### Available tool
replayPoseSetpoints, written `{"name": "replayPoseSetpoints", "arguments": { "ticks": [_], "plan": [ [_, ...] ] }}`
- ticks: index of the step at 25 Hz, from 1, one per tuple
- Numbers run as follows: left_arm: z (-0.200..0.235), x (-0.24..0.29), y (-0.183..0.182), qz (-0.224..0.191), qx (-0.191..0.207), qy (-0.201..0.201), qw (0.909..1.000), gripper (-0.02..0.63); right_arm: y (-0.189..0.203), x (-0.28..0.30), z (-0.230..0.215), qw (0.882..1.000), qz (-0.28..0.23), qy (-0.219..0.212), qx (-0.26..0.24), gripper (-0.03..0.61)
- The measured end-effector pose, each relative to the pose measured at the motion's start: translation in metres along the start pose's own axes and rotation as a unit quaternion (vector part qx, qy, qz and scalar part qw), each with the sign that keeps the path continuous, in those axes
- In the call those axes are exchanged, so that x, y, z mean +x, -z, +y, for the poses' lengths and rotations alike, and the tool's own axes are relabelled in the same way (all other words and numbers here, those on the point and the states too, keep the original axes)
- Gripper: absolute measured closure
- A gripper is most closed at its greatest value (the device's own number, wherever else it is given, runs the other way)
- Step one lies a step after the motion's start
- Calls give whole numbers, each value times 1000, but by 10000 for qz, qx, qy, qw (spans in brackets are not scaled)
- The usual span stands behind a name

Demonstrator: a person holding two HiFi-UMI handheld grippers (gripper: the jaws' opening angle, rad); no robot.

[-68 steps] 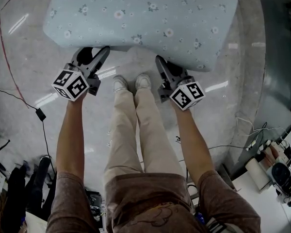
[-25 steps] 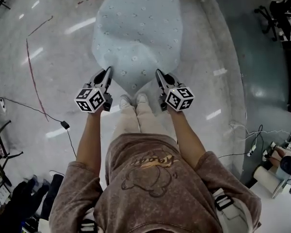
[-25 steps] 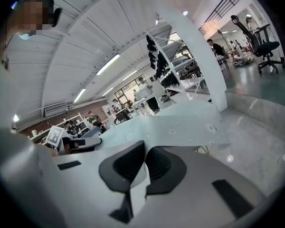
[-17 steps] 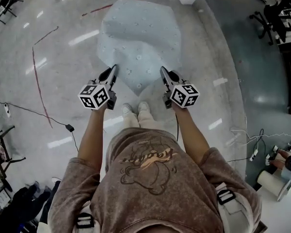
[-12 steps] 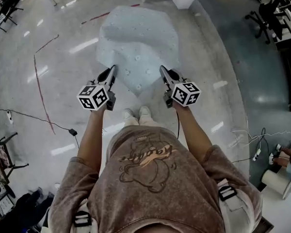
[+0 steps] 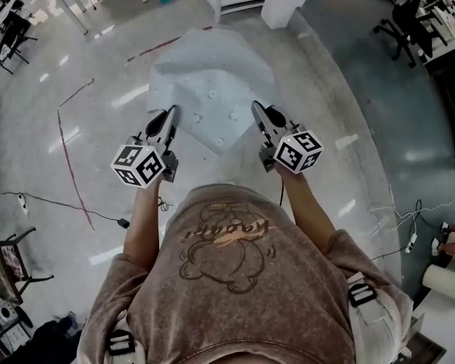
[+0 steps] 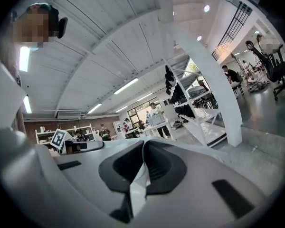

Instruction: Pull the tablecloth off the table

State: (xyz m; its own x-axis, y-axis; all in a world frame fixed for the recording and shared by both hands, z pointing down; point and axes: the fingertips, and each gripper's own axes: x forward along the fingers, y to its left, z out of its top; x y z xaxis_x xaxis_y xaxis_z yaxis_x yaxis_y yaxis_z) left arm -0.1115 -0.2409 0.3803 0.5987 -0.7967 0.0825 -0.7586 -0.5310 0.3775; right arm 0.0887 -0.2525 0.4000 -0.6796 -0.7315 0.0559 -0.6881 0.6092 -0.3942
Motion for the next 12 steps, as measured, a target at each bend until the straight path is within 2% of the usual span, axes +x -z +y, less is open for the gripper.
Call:
{"name": "replayPoseSetpoints", "arguments": {
  "ticks": [4,12],
  "plan": [
    [-3,3,-6,-31,46,-13,10000,594,-9,1,1,9999,-133,-28,33,571],
    [-17,12,0,-20,63,-181,9998,594,-7,-11,-14,9996,-33,-182,211,571]
  ]
}}
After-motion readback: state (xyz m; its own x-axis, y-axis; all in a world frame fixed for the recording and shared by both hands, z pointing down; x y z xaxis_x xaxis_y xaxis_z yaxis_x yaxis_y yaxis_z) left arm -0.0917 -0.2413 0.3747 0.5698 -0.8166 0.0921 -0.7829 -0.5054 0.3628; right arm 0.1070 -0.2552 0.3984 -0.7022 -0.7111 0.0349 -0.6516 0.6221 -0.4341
